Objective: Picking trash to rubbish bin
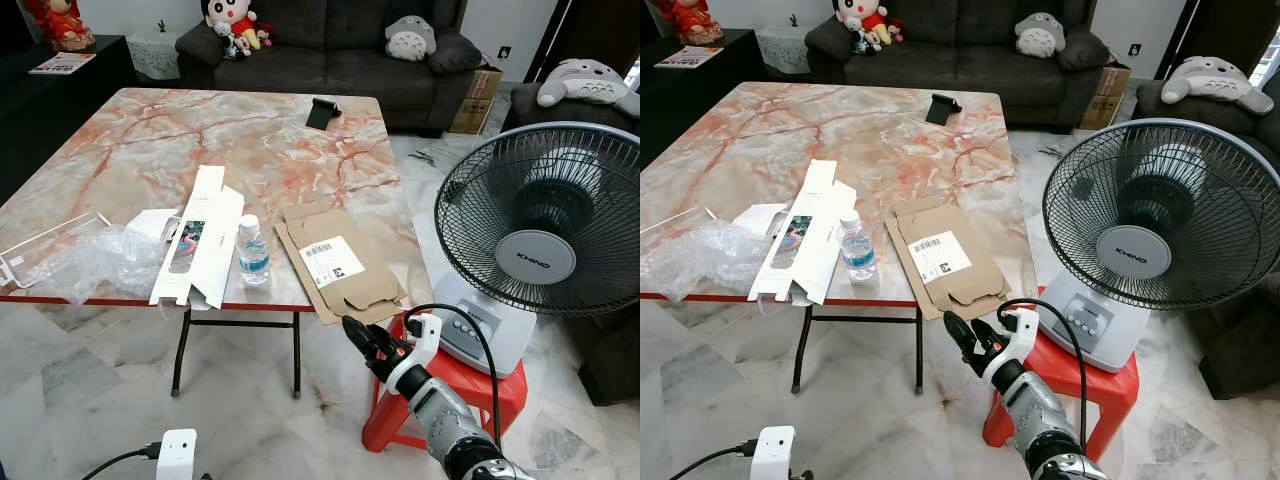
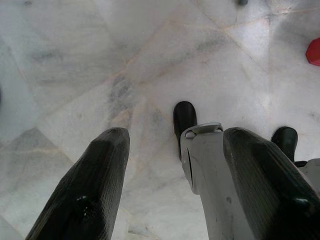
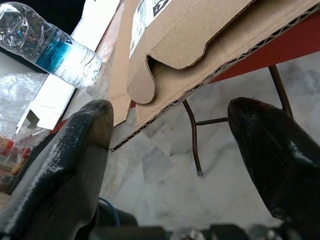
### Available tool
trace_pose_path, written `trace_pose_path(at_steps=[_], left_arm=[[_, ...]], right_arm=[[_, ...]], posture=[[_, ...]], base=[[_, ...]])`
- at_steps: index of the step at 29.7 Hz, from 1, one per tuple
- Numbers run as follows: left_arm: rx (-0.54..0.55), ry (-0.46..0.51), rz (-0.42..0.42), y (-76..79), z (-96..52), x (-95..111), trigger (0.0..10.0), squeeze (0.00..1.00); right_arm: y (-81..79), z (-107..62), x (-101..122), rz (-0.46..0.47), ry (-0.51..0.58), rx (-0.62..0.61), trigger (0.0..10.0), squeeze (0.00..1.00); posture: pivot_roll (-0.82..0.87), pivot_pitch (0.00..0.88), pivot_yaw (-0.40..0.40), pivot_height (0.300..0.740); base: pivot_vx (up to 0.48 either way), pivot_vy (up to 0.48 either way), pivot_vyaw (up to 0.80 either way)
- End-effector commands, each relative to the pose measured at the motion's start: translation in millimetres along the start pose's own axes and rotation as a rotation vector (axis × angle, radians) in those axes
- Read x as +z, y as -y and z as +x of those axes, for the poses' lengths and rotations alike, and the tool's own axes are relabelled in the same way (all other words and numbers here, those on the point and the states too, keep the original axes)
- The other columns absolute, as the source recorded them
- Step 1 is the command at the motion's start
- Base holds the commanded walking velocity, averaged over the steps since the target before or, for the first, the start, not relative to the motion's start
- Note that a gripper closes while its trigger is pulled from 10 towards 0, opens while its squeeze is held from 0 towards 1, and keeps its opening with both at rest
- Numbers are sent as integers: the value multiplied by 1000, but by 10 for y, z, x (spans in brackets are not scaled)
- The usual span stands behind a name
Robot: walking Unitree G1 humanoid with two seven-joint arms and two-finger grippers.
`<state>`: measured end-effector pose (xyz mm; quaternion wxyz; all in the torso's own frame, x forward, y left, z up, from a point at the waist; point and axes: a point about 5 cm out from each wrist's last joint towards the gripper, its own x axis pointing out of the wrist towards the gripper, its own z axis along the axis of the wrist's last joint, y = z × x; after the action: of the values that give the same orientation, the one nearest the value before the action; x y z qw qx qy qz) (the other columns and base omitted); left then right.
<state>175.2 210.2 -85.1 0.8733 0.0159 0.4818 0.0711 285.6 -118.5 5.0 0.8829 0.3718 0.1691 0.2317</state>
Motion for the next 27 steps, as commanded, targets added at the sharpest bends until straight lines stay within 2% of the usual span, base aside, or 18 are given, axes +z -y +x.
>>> trace_pose_path(at_steps=[1,2,3,4,5,7,8,17,18,19,20,21,27], left_arm=[[-3,-16,1,9,-1,-24,10000,0],[-3,-16,1,8,-1,-26,10000,0],[-3,-17,1,5,-2,-30,10000,0],[-3,-18,1,3,-2,-33,10000,0],[-3,-19,1,0,-3,-38,10000,0],[-3,-19,2,-1,-3,-40,10000,0],[-2,-20,2,-5,-4,-43,10000,0],[-2,-20,0,-14,-4,-40,10000,0],[-1,-18,-2,-17,-2,-31,10000,0],[-1,-18,-2,-18,-2,-28,10000,0],[-1,-18,-2,-18,-2,-28,10000,0],[-1,-15,-1,-20,-1,-17,10000,0],[-2,-6,0,0,6,24,10000,0]], right_arm=[[-11,23,48,9,21,6,824,0],[-11,25,51,11,24,5,824,0],[-10,26,60,14,30,3,2745,0],[-9,27,66,15,34,2,2745,0],[-8,29,76,18,40,0,2078,0],[-7,29,79,19,42,-1,2078,0],[-7,31,81,21,42,-1,10000,0],[-19,49,95,32,44,2,10000,0],[-34,66,109,33,52,5,4549,0],[-37,70,113,35,56,6,1922,0],[-37,70,113,35,56,6,1922,0],[-47,80,123,41,62,12,0,0],[-74,99,123,39,59,33,0,0]], posture=[[-12,0,-48,740],[-12,0,-48,740],[-13,0,-47,740],[-13,0,-47,740],[-13,0,-47,740],[-13,0,-47,740],[-13,0,-45,740],[-12,0,-49,740],[-12,0,-49,740],[-12,0,-49,740],[-12,0,-49,740],[-12,0,-49,740],[-10,0,-51,740]], base=[[0,0,0],[0,0,0],[0,0,0],[0,0,0],[0,0,0],[0,0,0],[0,0,0],[0,0,0],[0,0,0],[0,0,0],[0,0,0],[0,0,0],[0,0,0]])
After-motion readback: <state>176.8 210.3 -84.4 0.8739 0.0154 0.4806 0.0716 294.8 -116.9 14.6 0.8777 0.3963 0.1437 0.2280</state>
